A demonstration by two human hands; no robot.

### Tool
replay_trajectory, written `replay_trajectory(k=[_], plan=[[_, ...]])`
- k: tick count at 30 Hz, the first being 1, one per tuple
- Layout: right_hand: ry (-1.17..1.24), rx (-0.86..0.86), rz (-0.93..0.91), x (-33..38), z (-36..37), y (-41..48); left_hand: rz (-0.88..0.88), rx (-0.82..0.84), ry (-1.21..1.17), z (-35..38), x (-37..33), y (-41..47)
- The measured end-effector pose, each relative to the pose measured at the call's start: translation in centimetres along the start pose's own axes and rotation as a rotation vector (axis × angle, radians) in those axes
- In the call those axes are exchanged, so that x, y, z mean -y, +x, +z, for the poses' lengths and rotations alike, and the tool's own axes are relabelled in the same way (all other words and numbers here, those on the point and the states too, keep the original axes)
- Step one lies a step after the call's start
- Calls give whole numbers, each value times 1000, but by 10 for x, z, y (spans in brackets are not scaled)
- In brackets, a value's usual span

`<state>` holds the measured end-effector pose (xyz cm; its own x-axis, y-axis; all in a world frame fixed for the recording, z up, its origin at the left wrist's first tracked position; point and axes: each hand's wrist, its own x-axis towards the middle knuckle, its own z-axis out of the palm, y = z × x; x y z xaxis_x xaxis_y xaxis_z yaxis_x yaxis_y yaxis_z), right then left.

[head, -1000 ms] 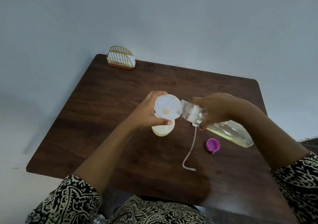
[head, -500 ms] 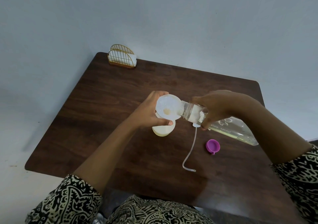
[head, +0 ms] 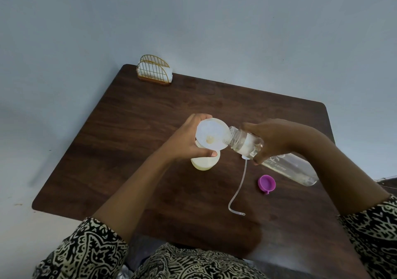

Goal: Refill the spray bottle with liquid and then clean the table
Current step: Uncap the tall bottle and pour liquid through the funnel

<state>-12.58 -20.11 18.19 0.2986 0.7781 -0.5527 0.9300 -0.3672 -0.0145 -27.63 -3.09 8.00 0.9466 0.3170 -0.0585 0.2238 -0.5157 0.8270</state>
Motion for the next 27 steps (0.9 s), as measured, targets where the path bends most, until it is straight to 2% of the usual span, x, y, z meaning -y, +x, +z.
replay_trajectory(k=[9,27], plan=[[178,-158,-29,-9,31,2,-22,-7,22,1,-2,0],[583,-351,6,-13,84,1,-51,-8,53,-2,-9,-2]])
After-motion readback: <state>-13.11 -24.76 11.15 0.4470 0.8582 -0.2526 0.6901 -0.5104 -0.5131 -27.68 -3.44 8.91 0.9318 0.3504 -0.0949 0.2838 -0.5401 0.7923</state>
